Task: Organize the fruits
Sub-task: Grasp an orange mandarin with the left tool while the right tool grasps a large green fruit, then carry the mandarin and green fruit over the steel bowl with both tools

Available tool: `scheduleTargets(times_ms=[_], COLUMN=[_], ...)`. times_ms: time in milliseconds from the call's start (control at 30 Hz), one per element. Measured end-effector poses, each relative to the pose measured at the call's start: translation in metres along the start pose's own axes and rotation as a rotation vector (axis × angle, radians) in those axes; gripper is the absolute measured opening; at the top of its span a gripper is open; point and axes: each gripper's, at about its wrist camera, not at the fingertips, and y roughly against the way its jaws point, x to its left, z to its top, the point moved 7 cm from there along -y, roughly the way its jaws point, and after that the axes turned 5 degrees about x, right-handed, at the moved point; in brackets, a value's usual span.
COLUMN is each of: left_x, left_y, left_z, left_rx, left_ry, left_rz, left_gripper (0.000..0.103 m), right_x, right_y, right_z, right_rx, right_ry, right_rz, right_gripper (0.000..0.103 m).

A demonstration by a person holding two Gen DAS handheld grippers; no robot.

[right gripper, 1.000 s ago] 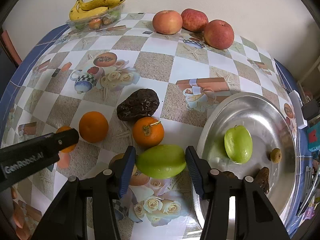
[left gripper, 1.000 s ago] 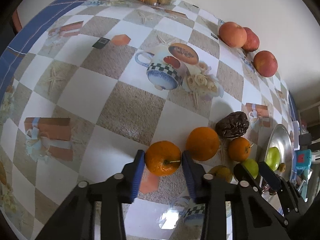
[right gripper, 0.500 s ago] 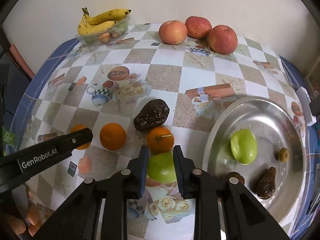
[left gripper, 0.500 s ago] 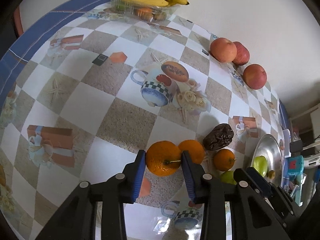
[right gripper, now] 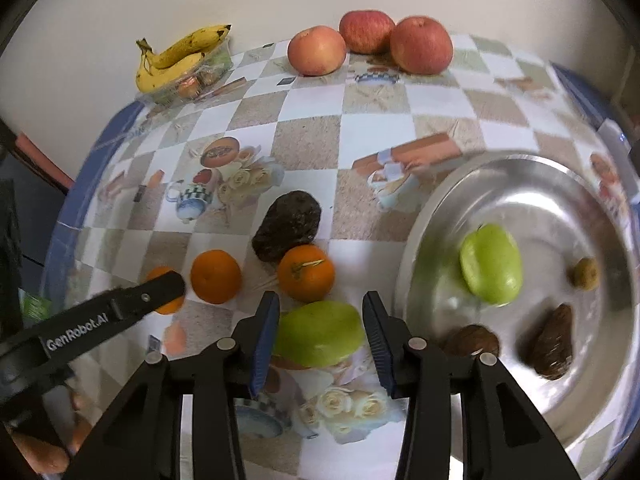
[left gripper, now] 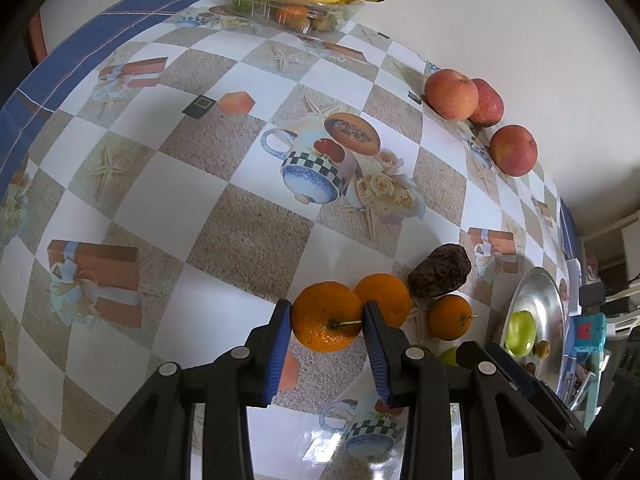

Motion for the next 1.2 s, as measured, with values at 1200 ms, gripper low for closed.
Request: scheduleTargets(times_ms=[1200], left_x=[-0.003], left_y=[-0.003], left_z=[-0.012], left_rx=[0.034], left_ry=[-0.031], left_rz=[0.039], left_gripper=[0.039], right_x=[0.014], right_y=[-0.019], right_z=[-0.032], right_rx=[0.123], right_ry=[0.213], right_rz=[-0.097], right_gripper=[0.058])
